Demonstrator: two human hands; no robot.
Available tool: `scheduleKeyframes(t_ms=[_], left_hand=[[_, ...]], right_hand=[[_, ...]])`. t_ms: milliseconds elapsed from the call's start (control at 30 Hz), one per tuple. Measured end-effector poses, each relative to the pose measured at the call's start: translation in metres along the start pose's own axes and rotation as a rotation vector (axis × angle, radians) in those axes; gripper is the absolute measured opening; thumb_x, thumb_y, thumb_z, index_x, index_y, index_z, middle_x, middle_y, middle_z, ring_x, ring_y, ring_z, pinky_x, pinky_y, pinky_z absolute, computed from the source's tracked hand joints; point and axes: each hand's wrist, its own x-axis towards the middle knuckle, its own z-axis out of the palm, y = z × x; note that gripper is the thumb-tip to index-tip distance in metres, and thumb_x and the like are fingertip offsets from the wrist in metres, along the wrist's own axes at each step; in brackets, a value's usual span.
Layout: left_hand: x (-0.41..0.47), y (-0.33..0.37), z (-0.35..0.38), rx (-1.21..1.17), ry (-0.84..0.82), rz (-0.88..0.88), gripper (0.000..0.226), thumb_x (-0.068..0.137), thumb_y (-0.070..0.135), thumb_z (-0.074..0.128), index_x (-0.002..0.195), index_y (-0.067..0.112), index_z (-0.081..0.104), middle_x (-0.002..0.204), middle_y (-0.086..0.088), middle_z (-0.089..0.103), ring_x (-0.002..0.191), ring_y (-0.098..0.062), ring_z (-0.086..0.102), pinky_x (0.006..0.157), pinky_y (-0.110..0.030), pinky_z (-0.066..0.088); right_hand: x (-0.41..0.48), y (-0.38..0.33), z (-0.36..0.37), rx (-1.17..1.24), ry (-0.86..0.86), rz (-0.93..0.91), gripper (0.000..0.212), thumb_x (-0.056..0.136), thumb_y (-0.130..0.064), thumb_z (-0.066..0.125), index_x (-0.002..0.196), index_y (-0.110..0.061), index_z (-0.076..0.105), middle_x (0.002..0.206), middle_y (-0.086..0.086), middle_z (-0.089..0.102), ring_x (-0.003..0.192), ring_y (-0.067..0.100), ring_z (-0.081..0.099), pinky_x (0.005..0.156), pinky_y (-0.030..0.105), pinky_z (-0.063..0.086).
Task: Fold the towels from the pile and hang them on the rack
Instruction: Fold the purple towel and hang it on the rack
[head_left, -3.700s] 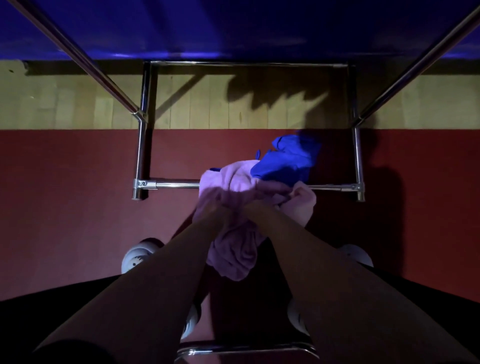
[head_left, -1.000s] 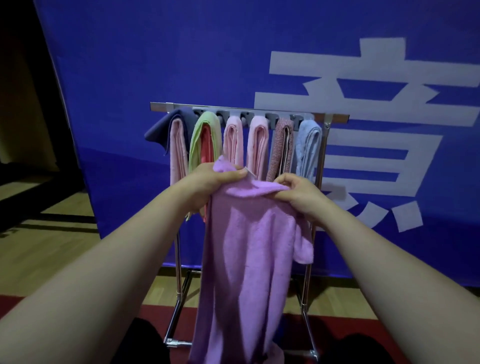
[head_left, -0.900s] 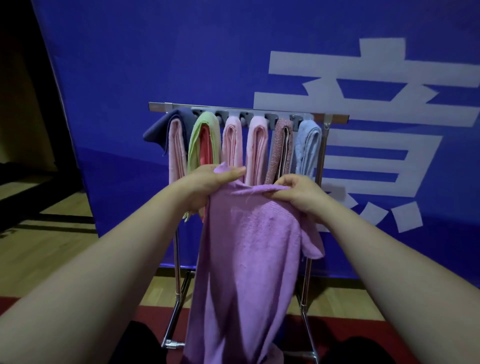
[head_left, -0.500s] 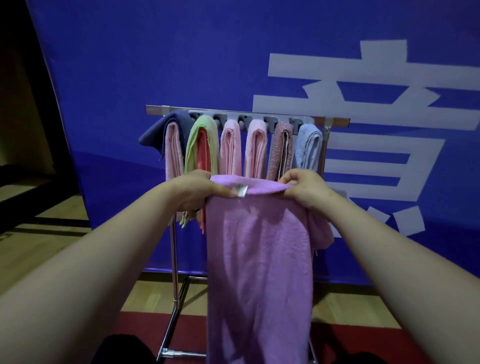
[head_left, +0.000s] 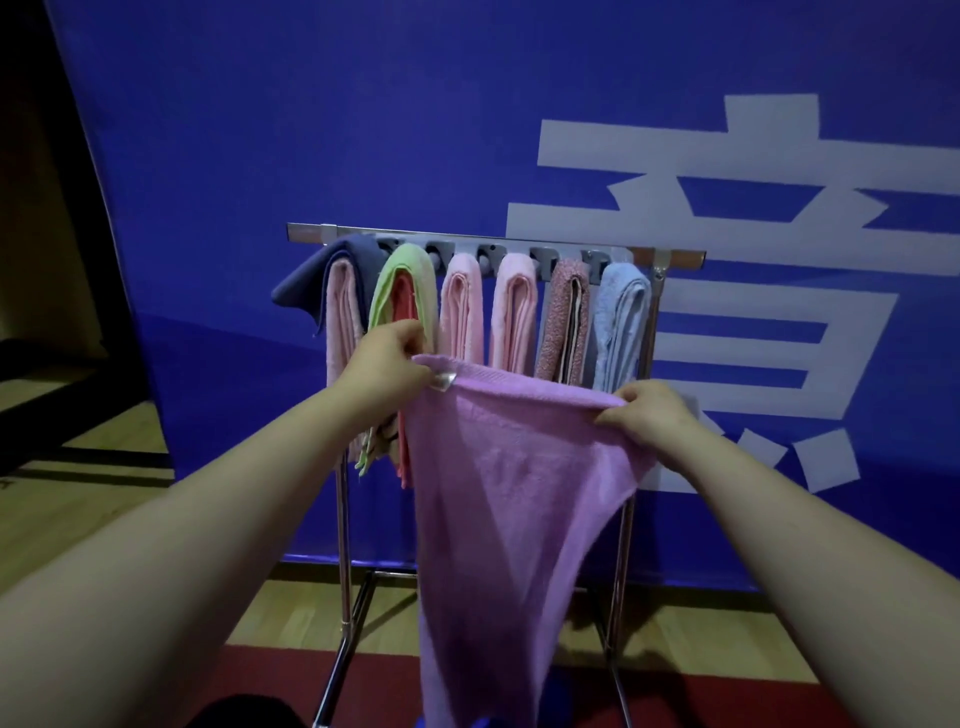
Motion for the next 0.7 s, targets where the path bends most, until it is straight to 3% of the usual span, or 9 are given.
scheduleKeyframes(t_ms=[167, 300, 367, 467, 533, 567, 633, 700], left_hand=[[0.003, -0.007, 0.002, 0.341, -0.092, 0.176, 0.019, 0.085, 0.008, 0.058, 0.089, 0.019, 0.043, 0.079, 0.001, 0.056, 0.068, -0.018, 0.047, 0.058, -0.032, 0.039], [0.005, -0.008, -0.001, 0.749, -0.293, 0.183, 0.024, 0.080, 0.007, 0.053, 0.071, 0.030, 0.053, 0.083, 0.004, 0.063, 0.077, -0.022, 0.057, 0.064, -0.035, 0.050], [0.006, -0.008, 0.002, 0.784, -0.332, 0.195, 0.030, 0.081, 0.009, 0.053, 0.080, 0.034, 0.068, 0.097, 0.008, 0.068, 0.089, -0.020, 0.062, 0.076, -0.035, 0.054], [0.000, 0.000, 0.010, 0.744, -0.322, 0.226, 0.042, 0.087, 0.011, 0.049, 0.117, 0.032, 0.069, 0.122, 0.005, 0.064, 0.109, -0.021, 0.060, 0.087, -0.028, 0.048], [-0.007, 0.008, 0.018, 0.683, -0.353, 0.154, 0.046, 0.089, 0.008, 0.048, 0.128, 0.027, 0.063, 0.126, -0.003, 0.062, 0.111, -0.023, 0.060, 0.081, -0.024, 0.045], [-0.011, 0.011, 0.022, 0.601, -0.374, 0.071, 0.046, 0.089, 0.006, 0.047, 0.130, 0.023, 0.062, 0.123, -0.008, 0.064, 0.104, -0.025, 0.063, 0.073, -0.021, 0.046], [-0.019, 0.016, 0.029, 0.331, -0.419, -0.099, 0.042, 0.087, -0.004, 0.045, 0.122, 0.008, 0.065, 0.096, -0.020, 0.069, 0.072, -0.027, 0.066, 0.052, -0.019, 0.048], [-0.028, 0.023, 0.034, 0.040, -0.449, -0.256, 0.031, 0.085, -0.013, 0.041, 0.101, -0.002, 0.065, 0.069, -0.019, 0.059, 0.047, -0.023, 0.058, 0.046, -0.025, 0.050]], right_hand=[[0.000, -0.002, 0.000, -0.069, -0.051, 0.019, 0.045, 0.070, -0.045, 0.083, 0.059, -0.011, 0.056, 0.060, 0.004, 0.047, 0.056, 0.016, 0.041, 0.049, 0.028, 0.031], [-0.013, -0.006, 0.002, -0.160, -0.228, 0.024, 0.055, 0.068, -0.063, 0.076, 0.057, -0.014, 0.053, 0.061, 0.005, 0.051, 0.056, 0.018, 0.044, 0.053, 0.027, 0.034], [-0.014, -0.005, 0.007, -0.089, -0.240, 0.023, 0.053, 0.067, -0.062, 0.077, 0.057, -0.014, 0.056, 0.062, 0.004, 0.057, 0.057, 0.019, 0.049, 0.056, 0.026, 0.037], [-0.011, -0.008, 0.014, 0.096, -0.172, 0.037, 0.045, 0.070, -0.053, 0.079, 0.062, -0.014, 0.058, 0.064, 0.006, 0.059, 0.058, 0.020, 0.051, 0.056, 0.026, 0.039], [-0.012, -0.016, 0.018, 0.146, -0.145, 0.033, 0.037, 0.079, -0.042, 0.076, 0.066, -0.013, 0.059, 0.063, 0.005, 0.057, 0.054, 0.017, 0.048, 0.050, 0.021, 0.036], [-0.014, -0.021, 0.020, 0.152, -0.142, 0.031, 0.033, 0.083, -0.037, 0.074, 0.066, -0.012, 0.059, 0.061, 0.004, 0.055, 0.051, 0.016, 0.047, 0.045, 0.019, 0.034], [-0.016, -0.032, 0.026, 0.159, -0.133, 0.038, 0.029, 0.087, -0.027, 0.068, 0.065, -0.011, 0.060, 0.060, 0.005, 0.051, 0.050, 0.015, 0.044, 0.041, 0.017, 0.032], [-0.017, -0.041, 0.034, 0.198, -0.113, 0.052, 0.018, 0.086, -0.018, 0.065, 0.071, -0.009, 0.066, 0.065, 0.010, 0.052, 0.053, 0.017, 0.045, 0.046, 0.020, 0.035]])
